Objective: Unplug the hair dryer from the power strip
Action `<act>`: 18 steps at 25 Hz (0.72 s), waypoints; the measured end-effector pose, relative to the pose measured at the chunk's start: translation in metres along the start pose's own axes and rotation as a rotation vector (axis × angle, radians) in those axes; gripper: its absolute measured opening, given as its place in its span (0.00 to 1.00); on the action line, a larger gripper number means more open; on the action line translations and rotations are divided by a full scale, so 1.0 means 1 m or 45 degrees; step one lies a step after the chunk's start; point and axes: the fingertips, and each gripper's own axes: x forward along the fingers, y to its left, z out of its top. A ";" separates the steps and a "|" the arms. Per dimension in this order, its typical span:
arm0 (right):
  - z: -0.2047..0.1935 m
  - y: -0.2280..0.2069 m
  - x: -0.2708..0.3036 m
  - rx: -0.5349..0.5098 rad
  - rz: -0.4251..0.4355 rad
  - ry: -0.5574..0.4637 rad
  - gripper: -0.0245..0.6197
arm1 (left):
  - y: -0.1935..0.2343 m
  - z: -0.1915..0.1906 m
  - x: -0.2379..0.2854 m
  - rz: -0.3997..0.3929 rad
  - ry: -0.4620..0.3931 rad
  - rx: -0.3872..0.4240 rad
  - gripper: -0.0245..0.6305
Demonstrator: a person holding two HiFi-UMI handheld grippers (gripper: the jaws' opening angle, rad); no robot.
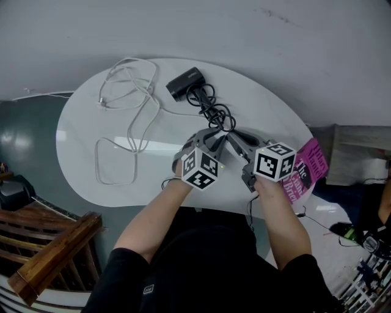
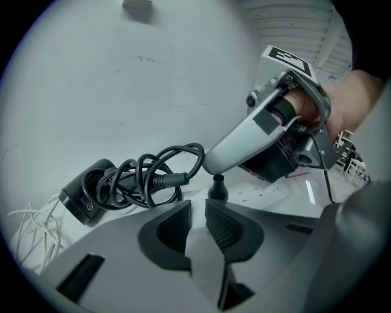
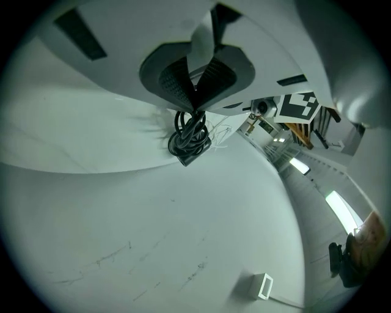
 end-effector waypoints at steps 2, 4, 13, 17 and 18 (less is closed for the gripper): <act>0.003 -0.002 -0.004 0.022 0.009 -0.031 0.10 | 0.000 -0.001 0.000 0.004 -0.001 -0.017 0.14; 0.005 -0.004 -0.009 -0.033 -0.001 -0.028 0.10 | 0.001 -0.002 0.000 0.008 -0.006 -0.048 0.14; 0.006 -0.006 -0.015 0.012 0.045 -0.018 0.10 | -0.001 -0.002 0.001 0.004 0.010 -0.045 0.15; 0.039 0.014 -0.023 0.052 0.156 -0.140 0.10 | -0.001 -0.002 0.001 0.011 0.014 -0.031 0.14; 0.043 0.020 -0.023 0.014 0.158 -0.130 0.10 | 0.000 -0.003 0.000 0.010 0.012 -0.043 0.14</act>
